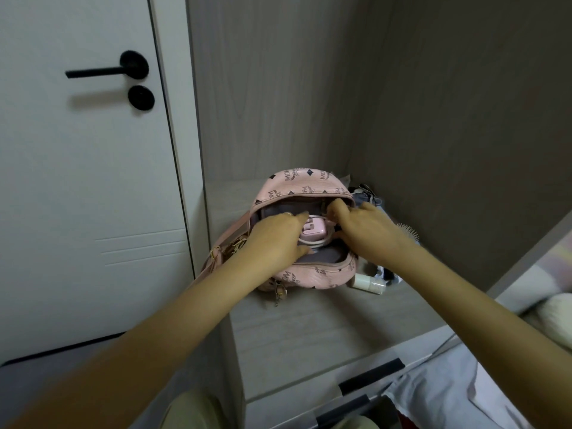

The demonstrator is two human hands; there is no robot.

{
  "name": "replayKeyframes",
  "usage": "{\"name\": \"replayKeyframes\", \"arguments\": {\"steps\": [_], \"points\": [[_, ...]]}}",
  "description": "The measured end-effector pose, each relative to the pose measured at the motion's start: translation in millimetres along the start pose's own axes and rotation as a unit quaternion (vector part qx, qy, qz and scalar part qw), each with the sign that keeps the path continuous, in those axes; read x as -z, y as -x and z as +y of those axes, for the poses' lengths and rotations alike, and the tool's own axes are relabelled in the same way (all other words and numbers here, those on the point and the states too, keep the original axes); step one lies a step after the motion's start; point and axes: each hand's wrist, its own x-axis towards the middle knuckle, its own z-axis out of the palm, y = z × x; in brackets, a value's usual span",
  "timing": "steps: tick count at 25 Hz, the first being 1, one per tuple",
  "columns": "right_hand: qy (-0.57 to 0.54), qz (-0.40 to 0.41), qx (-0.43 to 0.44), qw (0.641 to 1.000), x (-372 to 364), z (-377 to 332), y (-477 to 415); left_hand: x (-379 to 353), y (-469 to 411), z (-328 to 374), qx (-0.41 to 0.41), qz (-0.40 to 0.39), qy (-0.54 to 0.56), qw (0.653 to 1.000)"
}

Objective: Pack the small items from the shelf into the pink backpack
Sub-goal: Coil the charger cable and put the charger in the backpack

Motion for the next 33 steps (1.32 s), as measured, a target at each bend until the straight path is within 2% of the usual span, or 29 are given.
{"name": "replayKeyframes", "arguments": {"steps": [3, 5, 6, 7, 8, 10, 11, 12, 14, 15, 19, 22, 25, 29, 33], "points": [[-0.13, -0.037, -0.024, 0.991, -7, 9, 6, -5, -12, 3, -0.013, -0.015, -0.001, 1.0], [-0.239, -0.075, -0.036, 0.967, -12, 12, 8, -7, -15, 4, -0.038, -0.007, -0.01, 0.999], [-0.315, -0.057, -0.04, 0.946, -16, 11, 10, -7, -16, 4, -0.054, 0.002, -0.009, 0.999], [-0.399, -0.008, -0.059, 0.915, -19, 7, 14, -7, -17, 3, -0.071, 0.011, -0.01, 0.997], [-0.468, 0.079, -0.094, 0.875, -21, 1, 19, -7, -17, 2, -0.085, 0.018, -0.017, 0.996], [-0.49, 0.26, -0.187, 0.811, -28, -2, 29, -9, -17, 2, -0.108, 0.026, -0.049, 0.993], [-0.493, 0.283, -0.214, 0.794, -31, 0, 29, -10, -19, 1, -0.116, 0.032, -0.07, 0.99], [-0.522, 0.245, -0.218, 0.787, -32, 4, 26, -11, -21, 1, -0.123, 0.04, -0.092, 0.987], [-0.606, 0.091, -0.185, 0.768, -32, 8, 14, -11, -24, 2, -0.136, 0.053, -0.129, 0.981], [-0.634, 0.057, -0.174, 0.752, -33, 9, 8, -11, -24, 2, -0.143, 0.054, -0.138, 0.979], [-0.716, 0.089, -0.185, 0.668, -35, 7, -1, -12, -15, 0, -0.175, 0.072, -0.151, 0.97], [-0.748, 0.131, -0.198, 0.62, -32, 4, -2, -12, -12, 4, -0.19, 0.058, -0.178, 0.964], [-0.805, 0.133, -0.213, 0.538, -23, -2, -4, -14, -15, 10, -0.187, 0.017, -0.153, 0.97], [-0.829, 0.116, -0.231, 0.497, -17, -2, -2, -16, -19, 23, -0.148, -0.009, -0.175, 0.973], [-0.82, 0.13, -0.266, 0.491, -12, -7, -8, -15, -22, 30, -0.077, -0.026, -0.175, 0.981]]}}
